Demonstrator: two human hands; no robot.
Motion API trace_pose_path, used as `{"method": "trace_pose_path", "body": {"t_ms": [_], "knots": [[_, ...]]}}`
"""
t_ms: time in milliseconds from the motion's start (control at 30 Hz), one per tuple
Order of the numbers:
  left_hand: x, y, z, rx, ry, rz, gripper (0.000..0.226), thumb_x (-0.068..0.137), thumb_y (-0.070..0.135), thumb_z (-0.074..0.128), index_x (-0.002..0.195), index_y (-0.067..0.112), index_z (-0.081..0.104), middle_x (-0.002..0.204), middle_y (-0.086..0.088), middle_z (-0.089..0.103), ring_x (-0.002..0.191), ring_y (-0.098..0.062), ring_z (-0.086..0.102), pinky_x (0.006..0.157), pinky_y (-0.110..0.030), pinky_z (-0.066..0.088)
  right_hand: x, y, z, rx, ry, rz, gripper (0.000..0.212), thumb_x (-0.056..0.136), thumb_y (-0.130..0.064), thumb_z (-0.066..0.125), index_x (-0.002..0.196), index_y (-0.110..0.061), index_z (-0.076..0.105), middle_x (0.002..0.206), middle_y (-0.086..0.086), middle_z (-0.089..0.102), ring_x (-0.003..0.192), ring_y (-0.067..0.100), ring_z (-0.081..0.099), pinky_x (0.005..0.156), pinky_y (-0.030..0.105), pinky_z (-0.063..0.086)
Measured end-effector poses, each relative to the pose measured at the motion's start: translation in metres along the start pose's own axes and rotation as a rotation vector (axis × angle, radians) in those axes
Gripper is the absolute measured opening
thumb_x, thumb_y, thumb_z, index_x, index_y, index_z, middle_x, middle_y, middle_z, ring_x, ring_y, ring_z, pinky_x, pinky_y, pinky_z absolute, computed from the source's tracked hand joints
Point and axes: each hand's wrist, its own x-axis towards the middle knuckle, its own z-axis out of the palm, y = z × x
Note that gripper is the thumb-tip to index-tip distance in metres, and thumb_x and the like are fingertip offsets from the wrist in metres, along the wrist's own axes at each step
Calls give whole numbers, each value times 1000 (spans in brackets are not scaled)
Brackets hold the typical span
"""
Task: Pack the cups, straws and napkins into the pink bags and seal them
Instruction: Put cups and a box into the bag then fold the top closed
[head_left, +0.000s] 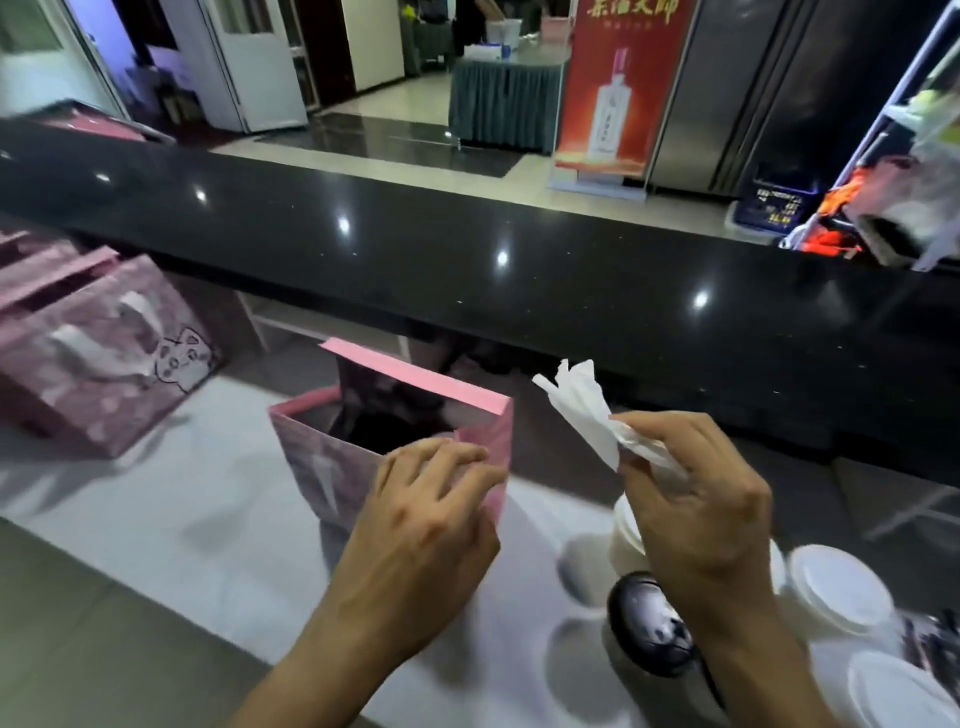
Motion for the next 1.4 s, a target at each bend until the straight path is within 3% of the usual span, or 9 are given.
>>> {"method": "trace_pose_path", "body": {"t_ms": [333,467,667,800,900,1033,1200,1300,1400], "knots": [[27,-171,-34,96,-108,-199,18,84,23,71,102,22,72,140,-11,53,119,-38,51,96,-51,45,20,-89,135,40,-345,133,31,84,-5,73,103,-29,78,103,-20,72,99,1,65,86,23,57],[41,-203,-25,-118,-360,-398,31,96,32,53,125,35,65,161,0,26,135,-31,42,109,-47,41,31,-94,187,-294,-532,82,24,90,-16,65,107,-29,73,100,-8,74,90,18,67,77,37,55],[34,-203,-24,-337,-360,-385,46,97,24,48,143,27,47,145,11,47,124,-14,51,101,-31,42,40,-88,237,-721,-405,-53,23,69,2,74,75,-16,61,69,3,63,58,27,63,47,30,37],[29,-209,-22,-401,-340,-351,44,94,20,51,137,27,50,142,10,49,120,-13,50,94,-27,40,43,-85,259,-769,-840,201,19,90,-15,64,109,-14,65,106,9,68,99,31,66,67,34,41],[27,-216,-20,-420,-349,-328,46,94,21,51,139,29,48,144,12,46,122,-11,48,94,-26,38,42,-84,257,-531,-1081,424,44,91,-49,61,122,-18,62,117,6,66,109,28,62,80,32,46],[22,-227,-18,-500,-328,-239,47,98,25,51,144,32,44,144,15,45,130,-5,45,106,-26,38,33,-90,223,-281,-699,317,36,97,-50,52,124,-29,65,122,-8,66,112,13,61,95,34,50],[7,-249,-21,-695,-220,-261,49,97,24,58,140,42,42,129,25,56,118,4,54,92,-23,48,-18,-77,155,-30,-34,282,8,93,-35,65,97,-29,65,96,-12,65,93,11,62,79,24,49],[-2,-268,-12,-716,-226,-282,45,90,12,67,126,35,55,125,20,62,116,-2,57,97,-32,50,-54,-48,142,40,-76,543,34,79,-58,65,105,-38,56,116,-13,58,110,7,57,92,27,47],[-2,-280,4,-713,-301,-251,42,90,13,67,125,33,60,126,19,61,117,-4,57,98,-38,51,-68,-32,147,78,-313,566,41,74,-50,74,111,-49,58,141,-29,40,130,-11,39,100,15,35]]}}
